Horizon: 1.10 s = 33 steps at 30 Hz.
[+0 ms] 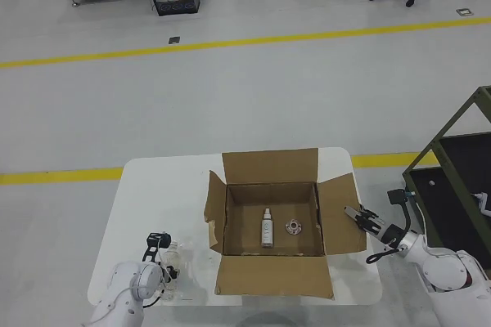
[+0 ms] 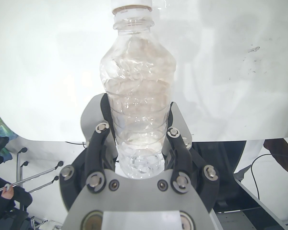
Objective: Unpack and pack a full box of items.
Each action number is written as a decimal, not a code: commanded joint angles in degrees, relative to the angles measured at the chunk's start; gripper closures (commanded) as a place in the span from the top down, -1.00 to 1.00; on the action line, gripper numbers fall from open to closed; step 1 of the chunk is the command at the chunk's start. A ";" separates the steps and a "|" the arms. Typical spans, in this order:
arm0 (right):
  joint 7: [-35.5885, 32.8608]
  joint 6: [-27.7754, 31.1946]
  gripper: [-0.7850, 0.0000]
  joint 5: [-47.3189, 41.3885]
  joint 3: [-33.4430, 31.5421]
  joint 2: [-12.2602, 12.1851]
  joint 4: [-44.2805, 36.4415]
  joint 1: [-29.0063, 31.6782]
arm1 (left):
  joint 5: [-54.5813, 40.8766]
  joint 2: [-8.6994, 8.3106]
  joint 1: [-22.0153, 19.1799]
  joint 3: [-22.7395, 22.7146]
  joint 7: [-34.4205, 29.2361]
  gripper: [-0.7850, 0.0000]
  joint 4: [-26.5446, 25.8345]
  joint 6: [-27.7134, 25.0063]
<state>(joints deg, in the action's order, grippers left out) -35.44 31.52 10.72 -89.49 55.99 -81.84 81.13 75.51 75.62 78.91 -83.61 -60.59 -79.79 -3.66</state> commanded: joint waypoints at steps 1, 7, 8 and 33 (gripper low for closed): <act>0.00 0.00 -1.00 0.00 0.00 0.00 0.00 0.00 | -0.01 -0.04 -0.34 0.24 -0.96 1.00 0.63 0.21; 0.00 0.00 -1.00 0.00 0.00 0.00 0.00 0.00 | -0.17 -0.10 -0.88 0.90 -0.82 1.00 0.94 0.97; 0.00 0.00 -1.00 0.00 0.00 0.00 0.00 0.00 | -0.26 -0.13 -0.87 0.92 -0.94 1.00 0.86 0.95; 0.00 0.00 -1.00 0.00 0.00 0.00 0.00 0.00 | -10.86 -1.75 11.58 -9.77 -4.81 1.00 -42.80 4.12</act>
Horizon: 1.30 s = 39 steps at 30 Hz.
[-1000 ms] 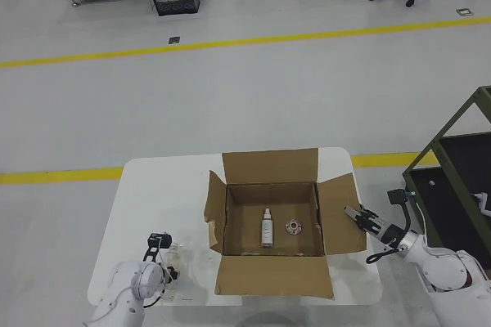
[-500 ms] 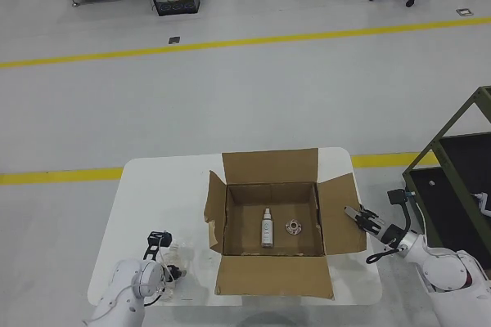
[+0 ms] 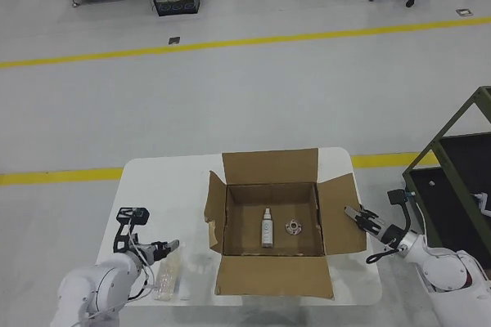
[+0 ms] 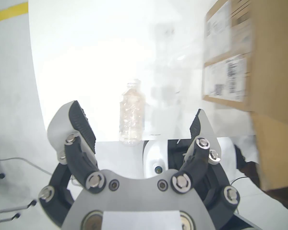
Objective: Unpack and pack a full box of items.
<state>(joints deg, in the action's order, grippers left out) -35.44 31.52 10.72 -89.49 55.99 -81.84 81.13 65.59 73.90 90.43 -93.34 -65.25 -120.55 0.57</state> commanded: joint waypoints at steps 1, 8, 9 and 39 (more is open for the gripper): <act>0.00 0.00 -1.00 0.00 0.00 0.00 0.00 0.00 | -2.24 -0.02 -0.08 0.02 -0.34 1.00 -3.59 0.00; 0.00 0.00 -1.00 0.00 0.00 0.00 0.00 0.00 | -10.37 -0.07 -3.54 3.80 -0.78 1.00 -12.32 -1.63; 0.00 0.00 -1.00 0.00 0.00 0.00 0.00 0.00 | -11.94 -0.05 -4.14 4.86 -1.06 1.00 -13.03 -1.67; 8.30 -3.61 1.00 1.23 -3.40 0.04 -3.78 3.45 | -23.11 0.18 -15.89 16.28 -6.65 1.00 -7.03 -0.36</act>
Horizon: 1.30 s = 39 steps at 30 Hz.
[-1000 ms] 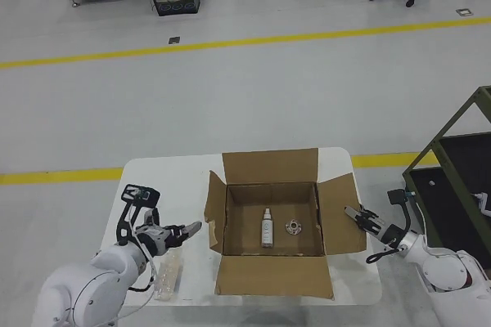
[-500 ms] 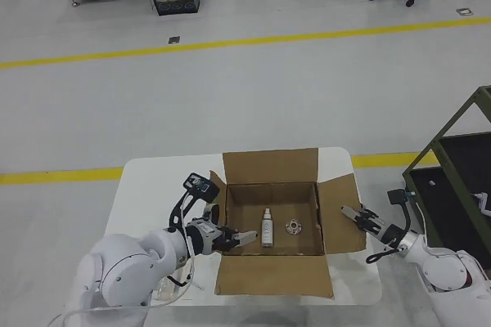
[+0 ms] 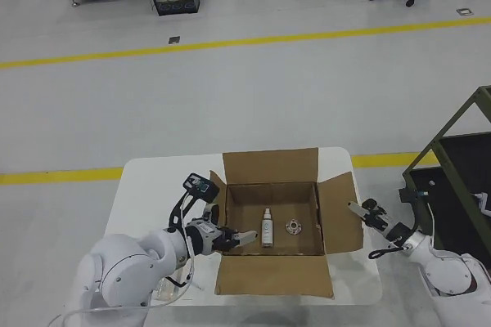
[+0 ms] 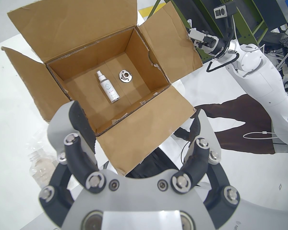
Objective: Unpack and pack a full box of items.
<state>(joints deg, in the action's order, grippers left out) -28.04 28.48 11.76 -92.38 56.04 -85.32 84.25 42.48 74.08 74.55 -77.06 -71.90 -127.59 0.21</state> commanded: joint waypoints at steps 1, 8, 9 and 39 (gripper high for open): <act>1.60 -1.01 1.00 0.30 -0.89 0.00 -0.72 0.74 | 0.00 0.00 -0.01 0.00 0.00 1.00 0.00 0.00; 6.03 -2.45 1.00 1.11 -4.06 0.00 -3.26 3.32 | -2.42 0.42 -3.18 6.12 4.49 1.00 1.84 0.28; 6.62 -2.52 1.00 1.39 -4.51 0.00 -3.68 3.78 | -3.20 0.60 -4.35 7.59 4.77 1.00 2.52 1.04; -0.93 -3.60 1.00 -0.25 -5.21 0.36 -7.14 8.24 | -5.80 3.70 -19.09 26.36 7.58 1.00 20.38 6.31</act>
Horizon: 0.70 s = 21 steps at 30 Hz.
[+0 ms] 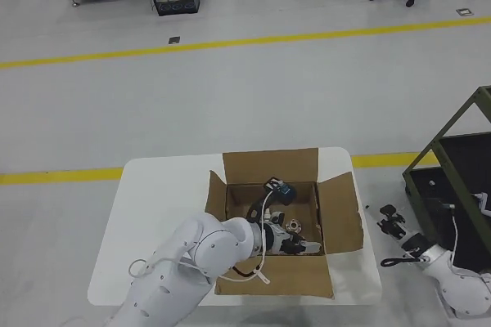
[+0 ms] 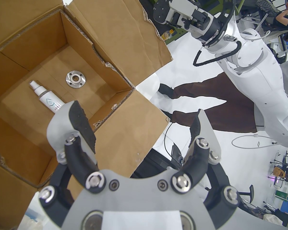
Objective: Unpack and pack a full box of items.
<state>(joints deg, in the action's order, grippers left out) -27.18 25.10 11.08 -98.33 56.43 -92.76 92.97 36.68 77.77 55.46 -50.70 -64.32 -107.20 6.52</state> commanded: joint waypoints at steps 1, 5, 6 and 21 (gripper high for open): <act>-2.61 -0.54 1.00 0.86 1.31 -0.04 0.74 -1.26 | 0.00 0.00 0.00 0.00 0.00 1.00 0.00 0.00; -5.11 -0.18 0.50 1.63 4.73 0.14 2.72 -4.08 | 0.00 0.00 0.15 0.02 0.39 1.00 0.12 -0.02; -5.57 -0.09 0.17 1.72 5.40 0.18 3.11 -4.65 | 0.12 0.03 0.52 0.22 1.54 1.00 0.60 -0.14; -5.77 0.63 -1.00 2.78 7.71 0.35 6.00 -7.13 | 2.76 3.65 -10.60 9.69 6.00 1.00 20.13 2.42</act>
<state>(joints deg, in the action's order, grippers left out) -32.88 25.71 13.90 -90.57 56.80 -86.75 85.85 39.56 81.16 45.45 -41.59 -58.21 -88.59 8.69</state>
